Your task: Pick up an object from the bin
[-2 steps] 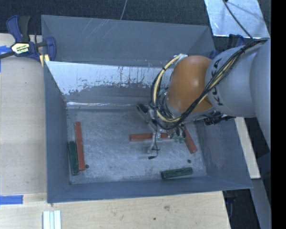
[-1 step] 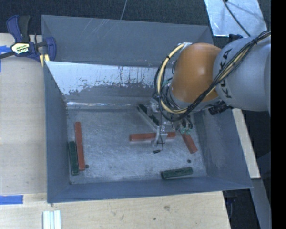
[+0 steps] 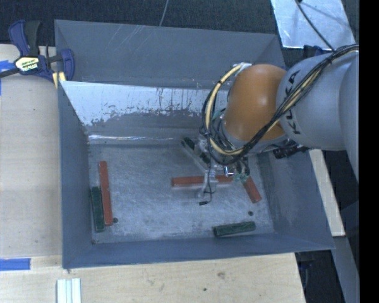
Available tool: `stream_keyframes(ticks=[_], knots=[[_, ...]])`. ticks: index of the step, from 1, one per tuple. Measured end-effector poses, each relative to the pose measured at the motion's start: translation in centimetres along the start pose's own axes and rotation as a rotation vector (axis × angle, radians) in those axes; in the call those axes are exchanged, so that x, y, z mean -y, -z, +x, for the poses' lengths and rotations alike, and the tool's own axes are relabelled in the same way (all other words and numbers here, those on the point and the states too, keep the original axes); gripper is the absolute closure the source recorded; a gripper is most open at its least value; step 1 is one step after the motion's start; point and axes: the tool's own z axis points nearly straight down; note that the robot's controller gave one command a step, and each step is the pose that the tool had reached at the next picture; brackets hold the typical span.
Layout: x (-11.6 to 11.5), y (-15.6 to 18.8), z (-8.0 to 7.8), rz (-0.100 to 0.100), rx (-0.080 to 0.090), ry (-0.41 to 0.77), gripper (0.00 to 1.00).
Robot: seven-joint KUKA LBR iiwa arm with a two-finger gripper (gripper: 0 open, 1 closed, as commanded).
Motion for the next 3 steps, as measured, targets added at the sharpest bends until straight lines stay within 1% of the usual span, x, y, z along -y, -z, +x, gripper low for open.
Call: stream_keyframes(ticks=[1,2,3], knots=[[-0.28,-2.73,-0.32,-0.001,0.002,-0.048,0.00],[-0.50,-2.64,0.45,0.001,0.000,0.016,1.00],[-0.50,-2.64,0.45,0.001,0.000,0.016,1.00]])
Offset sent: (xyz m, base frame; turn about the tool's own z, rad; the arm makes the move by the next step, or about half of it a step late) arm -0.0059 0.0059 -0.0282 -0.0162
